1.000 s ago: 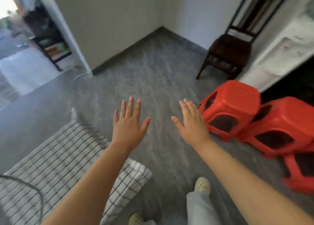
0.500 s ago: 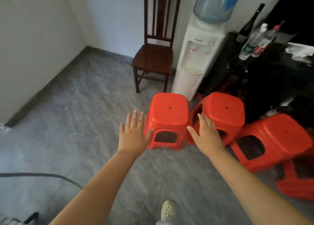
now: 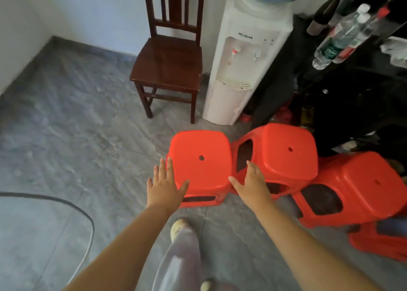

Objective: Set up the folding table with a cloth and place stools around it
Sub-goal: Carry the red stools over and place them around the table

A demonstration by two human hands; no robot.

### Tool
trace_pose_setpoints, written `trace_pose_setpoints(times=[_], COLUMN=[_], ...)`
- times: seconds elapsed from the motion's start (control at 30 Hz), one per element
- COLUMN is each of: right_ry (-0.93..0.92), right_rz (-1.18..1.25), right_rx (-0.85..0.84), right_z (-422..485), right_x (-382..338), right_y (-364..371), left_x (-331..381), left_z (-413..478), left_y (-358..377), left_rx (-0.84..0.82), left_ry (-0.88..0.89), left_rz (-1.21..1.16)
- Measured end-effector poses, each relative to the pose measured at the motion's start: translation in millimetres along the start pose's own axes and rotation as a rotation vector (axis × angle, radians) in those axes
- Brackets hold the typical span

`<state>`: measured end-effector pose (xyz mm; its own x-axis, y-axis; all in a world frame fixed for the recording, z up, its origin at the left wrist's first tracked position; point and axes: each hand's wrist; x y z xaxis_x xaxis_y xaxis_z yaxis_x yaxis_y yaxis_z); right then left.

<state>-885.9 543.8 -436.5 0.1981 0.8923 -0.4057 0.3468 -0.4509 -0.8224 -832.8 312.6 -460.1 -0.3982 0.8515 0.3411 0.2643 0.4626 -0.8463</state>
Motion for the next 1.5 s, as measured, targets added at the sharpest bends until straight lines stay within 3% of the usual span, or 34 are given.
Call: trace_pose_setpoints(times=[0.33, 0.7, 0.93, 1.17, 1.5], right_ry=[0.117, 0.266, 0.264, 0.182, -0.033], right_rz=[-0.077, 0.092, 0.228, 0.28, 0.136], right_rx=[-0.107, -0.196, -0.125, -0.155, -0.008], right_z=[146.9, 201.9, 217.3, 196.6, 91.4], right_x=[20.2, 56.1, 60.5, 41.1, -107.1], right_y=[83.9, 148.5, 154.4, 118.6, 9.6], left_x=[-21.3, -45.7, -37.9, -41.1, -40.5], left_z=[139.7, 181.0, 185.7, 152.8, 44.8], left_y=[82.4, 149.8, 159.4, 104.4, -76.3], left_rx=[-0.115, -0.26, -0.141, -0.089, 0.267], left_ry=[-0.176, -0.418, -0.488, -0.497, -0.508], left_rz=[-0.09, -0.472, -0.639, -0.683, -0.612])
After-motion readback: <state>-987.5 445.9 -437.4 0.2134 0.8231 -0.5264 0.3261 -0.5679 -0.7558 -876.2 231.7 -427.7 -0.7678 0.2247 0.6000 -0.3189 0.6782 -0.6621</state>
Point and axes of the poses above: each hand's wrist, its own z-axis towards the middle knuckle, its own y-axis out of the palm, x = y × z, and after that the axes turned 1 degree about -y, right-handed
